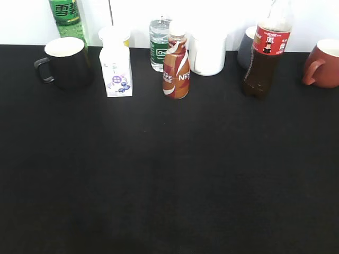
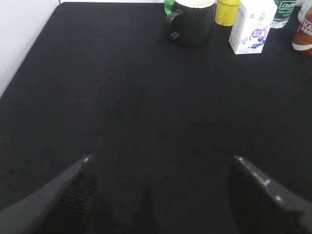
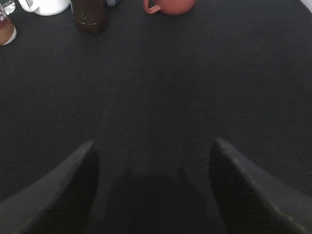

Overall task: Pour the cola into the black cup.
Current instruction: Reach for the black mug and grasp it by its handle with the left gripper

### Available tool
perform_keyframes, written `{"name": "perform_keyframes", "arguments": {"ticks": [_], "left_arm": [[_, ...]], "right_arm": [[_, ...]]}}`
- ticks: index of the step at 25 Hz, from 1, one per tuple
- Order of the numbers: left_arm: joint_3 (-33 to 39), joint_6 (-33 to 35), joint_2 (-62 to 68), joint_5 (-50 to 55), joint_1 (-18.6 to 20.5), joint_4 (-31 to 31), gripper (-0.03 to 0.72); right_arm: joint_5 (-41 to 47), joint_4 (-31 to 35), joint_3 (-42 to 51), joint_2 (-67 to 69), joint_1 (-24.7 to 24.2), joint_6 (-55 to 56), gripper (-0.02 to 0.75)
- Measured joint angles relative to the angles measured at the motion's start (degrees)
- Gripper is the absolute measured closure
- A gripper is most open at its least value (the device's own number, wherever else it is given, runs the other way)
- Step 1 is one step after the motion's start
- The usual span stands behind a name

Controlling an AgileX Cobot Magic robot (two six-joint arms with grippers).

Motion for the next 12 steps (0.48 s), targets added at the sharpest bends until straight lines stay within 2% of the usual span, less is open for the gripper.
{"name": "perform_keyframes", "arguments": {"ticks": [8,9,12], "left_arm": [[-0.4,0.0,0.0,-0.9,0.0,-0.4,0.073],[-1.3,0.0,0.0,-4.9,0.0,-0.8,0.095],[0.3,0.0,6.0,-26.5,0.0,-0.4,0.111]], "right_arm": [[0.0,0.0,0.0,0.0,0.0,0.0,0.199],[0.0,0.0,0.0,0.0,0.0,0.0,0.199],[0.0,0.0,0.0,0.0,0.0,0.0,0.199]]}}
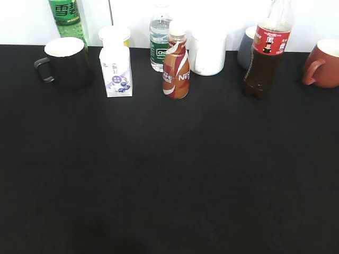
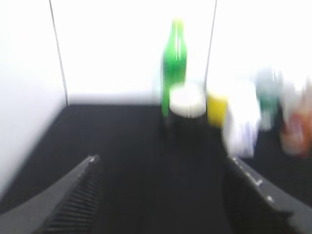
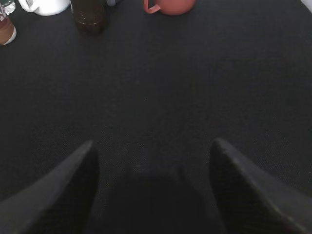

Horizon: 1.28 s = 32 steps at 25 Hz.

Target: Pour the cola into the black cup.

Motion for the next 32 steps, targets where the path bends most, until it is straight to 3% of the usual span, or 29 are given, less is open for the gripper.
{"name": "perform_keyframes", "arguments": {"ticks": [5,9,11,15,21,23,26,27,28,29,32], "left_arm": [[9.8,0.0,30.5,-48.6,0.0,0.9,0.112],[10.0,0.0,61.9,-75.5,0.0,0.9,0.130],[7.9,0.0,74.8,-82.0,0.0,0.9,0.142],[-0.7,0.0,94.0,-88.4,0.0,2.3,0.146],[-15.2,0.0,109.0,-86.2,0.1,2.5,0.160],[-20.3,0.2,112.4,-85.1,0.1,-1.8,0.247],[-27.2,0.4,116.9,-85.0,0.1,-2.2,0.323],[-28.1,0.4,117.6,-85.1,0.1,-2.2,0.419],[-28.2,0.4,117.6,-85.1,0.1,-2.0,0.572],[-28.2,0.5,117.6,-85.3,0.1,-1.9,0.615],[-27.5,0.7,116.8,-85.9,0.2,-2.0,0.620]], "right_arm": [[0.0,0.0,0.0,0.0,0.0,0.0,0.199],[0.0,0.0,0.0,0.0,0.0,0.0,0.199],[0.0,0.0,0.0,0.0,0.0,0.0,0.199],[0.0,0.0,0.0,0.0,0.0,0.0,0.199],[0.0,0.0,0.0,0.0,0.0,0.0,0.199],[0.0,0.0,0.0,0.0,0.0,0.0,0.199],[0.0,0.0,0.0,0.0,0.0,0.0,0.199],[0.0,0.0,0.0,0.0,0.0,0.0,0.199],[0.0,0.0,0.0,0.0,0.0,0.0,0.199],[0.0,0.0,0.0,0.0,0.0,0.0,0.199],[0.0,0.0,0.0,0.0,0.0,0.0,0.199]]}}
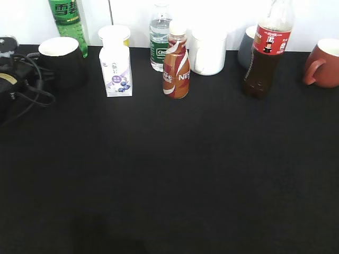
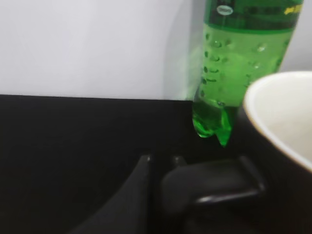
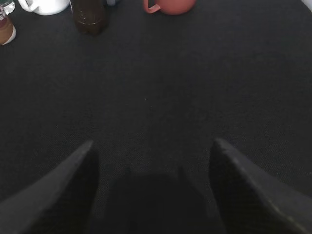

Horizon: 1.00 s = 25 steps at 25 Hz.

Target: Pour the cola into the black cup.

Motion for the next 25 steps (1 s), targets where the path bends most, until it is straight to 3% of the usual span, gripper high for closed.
{"name": "perform_keyframes", "arguments": {"ticks": [4,6,10,12,14,17,20,23,25], "left_arm": [[10.2,-1.6,-13.9,-0.5,0.0,1.0,0.627],[17.0,-4.0,-21.6,-1.0,-0.1,5.9,0.627],[29.5,-4.8,-31.8,-3.4,-3.4,8.5,0.629],[33.2,-4.8,-33.0,-4.8,-5.9,8.5,0.629],[34.8,-4.8,-33.1,-5.2,-8.3,8.6,0.629],[35.2,-4.8,-33.1,-6.3,-9.1,8.7,0.629],[35.2,-4.8,-33.1,-6.5,-9.1,8.7,0.629],[35.2,-4.8,-33.1,-6.5,-9.1,8.7,0.629],[35.2,-4.8,-33.1,-6.5,-9.1,8.7,0.629]], "right_arm": [[0.0,0.0,0.0,0.0,0.0,0.0,0.199],[0.0,0.0,0.0,0.0,0.0,0.0,0.199],[-3.5,0.0,-0.9,0.0,0.0,0.0,0.199],[-21.0,-0.1,0.6,1.3,0.0,0.0,0.199],[-41.7,-0.5,8.2,7.8,0.0,0.0,0.199],[-68.1,-0.5,16.2,26.7,0.0,0.0,0.199],[-93.2,-4.1,16.6,50.4,0.0,0.0,0.199],[-110.7,-5.6,15.1,72.9,2.5,0.0,0.199],[-117.3,-1.5,11.8,85.1,9.6,-2.5,0.199]]}}
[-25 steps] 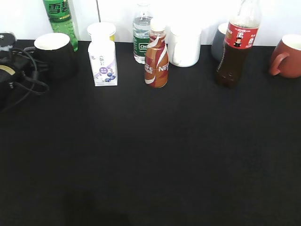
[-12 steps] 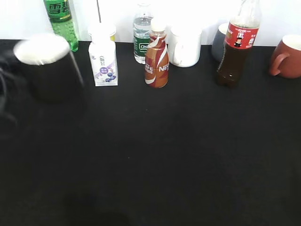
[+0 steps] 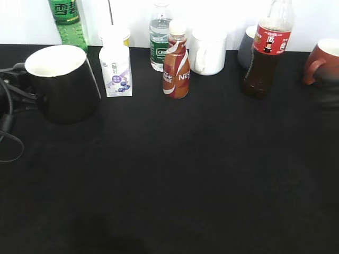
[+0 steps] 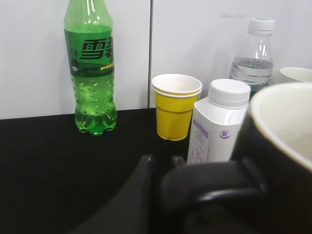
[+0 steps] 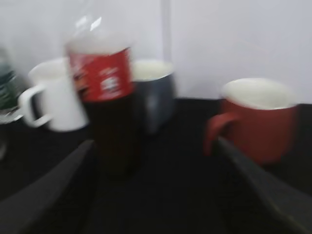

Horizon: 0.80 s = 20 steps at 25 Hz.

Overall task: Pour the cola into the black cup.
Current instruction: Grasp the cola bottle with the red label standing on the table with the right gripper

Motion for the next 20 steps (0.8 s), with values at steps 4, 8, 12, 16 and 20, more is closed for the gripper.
{"name": "perform_keyframes", "arguments": {"ticks": [4,8,12,16,20], "left_arm": [[0.0,0.0,0.0,0.0,0.0,0.0,0.629],[0.0,0.0,0.0,0.0,0.0,0.0,0.629],[0.0,0.0,0.0,-0.1,0.0,0.0,0.629],[0.0,0.0,0.0,-0.4,0.0,0.0,0.629],[0.0,0.0,0.0,-0.4,0.0,0.1,0.630]], "right_arm": [[-7.8,8.3,-9.5,17.9,8.0,-0.1,0.101],[-8.6,8.6,-21.0,28.5,8.0,0.7,0.074],[-8.6,8.8,-28.7,35.2,8.0,0.4,0.074],[-8.1,8.8,-35.2,39.8,8.0,0.1,0.154],[-8.7,9.2,-35.9,40.4,8.0,-1.6,0.349]]}}
